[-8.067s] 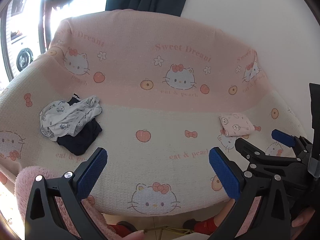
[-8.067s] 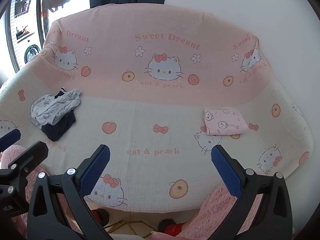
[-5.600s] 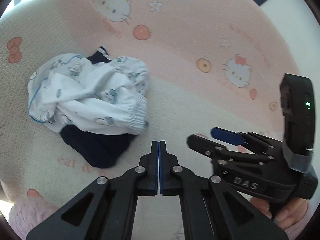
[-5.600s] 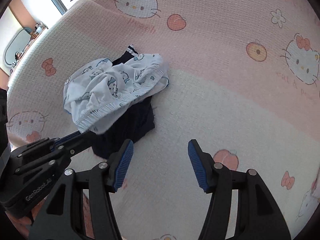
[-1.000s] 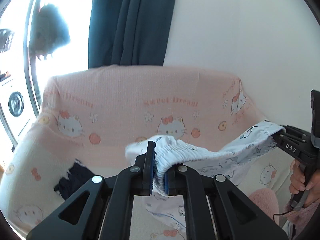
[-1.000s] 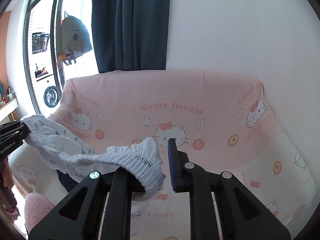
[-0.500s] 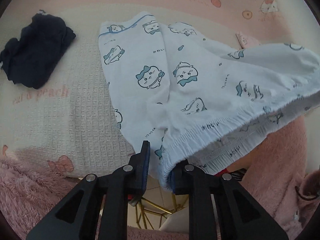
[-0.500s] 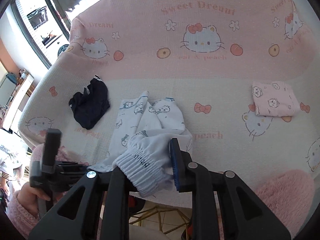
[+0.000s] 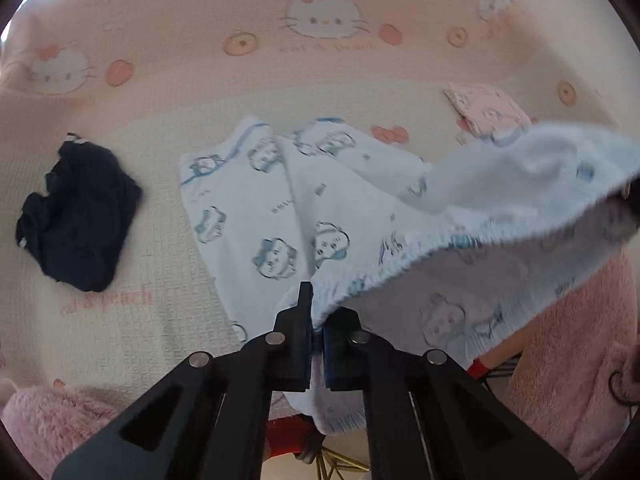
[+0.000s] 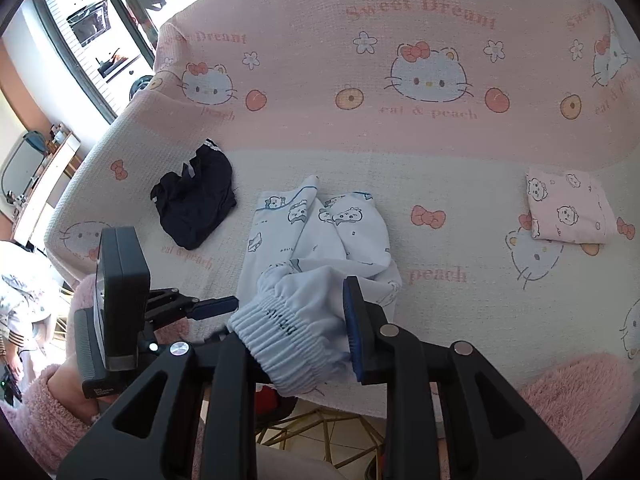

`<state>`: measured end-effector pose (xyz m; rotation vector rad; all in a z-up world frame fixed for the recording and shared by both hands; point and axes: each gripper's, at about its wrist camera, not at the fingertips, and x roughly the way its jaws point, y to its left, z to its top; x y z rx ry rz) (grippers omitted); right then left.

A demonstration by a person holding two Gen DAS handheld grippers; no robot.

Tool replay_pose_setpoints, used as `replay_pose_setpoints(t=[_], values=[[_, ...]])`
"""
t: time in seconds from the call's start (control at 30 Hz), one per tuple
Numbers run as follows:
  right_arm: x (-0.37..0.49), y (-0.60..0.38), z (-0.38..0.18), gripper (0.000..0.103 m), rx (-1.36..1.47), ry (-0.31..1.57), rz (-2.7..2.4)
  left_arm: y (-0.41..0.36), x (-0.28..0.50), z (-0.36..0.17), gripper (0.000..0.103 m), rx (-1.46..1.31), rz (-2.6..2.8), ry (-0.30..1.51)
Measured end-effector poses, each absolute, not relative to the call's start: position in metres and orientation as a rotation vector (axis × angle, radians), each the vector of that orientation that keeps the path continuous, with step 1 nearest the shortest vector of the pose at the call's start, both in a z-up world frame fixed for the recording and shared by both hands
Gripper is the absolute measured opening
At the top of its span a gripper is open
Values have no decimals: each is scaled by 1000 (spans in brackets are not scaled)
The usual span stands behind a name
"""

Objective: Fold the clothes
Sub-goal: 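Hold the waistband with both grippers and shake the pants out above the blanket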

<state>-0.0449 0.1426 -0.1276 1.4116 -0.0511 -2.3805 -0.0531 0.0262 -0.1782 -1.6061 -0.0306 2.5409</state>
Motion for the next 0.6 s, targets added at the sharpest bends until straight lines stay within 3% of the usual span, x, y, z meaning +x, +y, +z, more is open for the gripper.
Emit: replay_pose_setpoints(t=[0.07,0.2,0.3,0.33,0.47,0.6], values=[[-48,139,-147,34,1485,-10,-2354,-3,-51,-149,4,-1527,2642,-185],[-43,124,-213,34,1732,73,-2214,-37,-37,-100,4,-1411,2800,-175],[-30,104,-236,34,1746,161,-2183,-51,-23,-83,4,-1346,2809,-218],[-28,100,-237,34,1730,178,-2207,-54,-18,-82,4,-1339,2814,-221],[-30,109,-218,14,1629,216,-2418,-62,2,-78,4,-1301,2811,-325],[-38,141,-163,14,1489,98,-2593,-58,13,-53,4,-1186,2843,-332]])
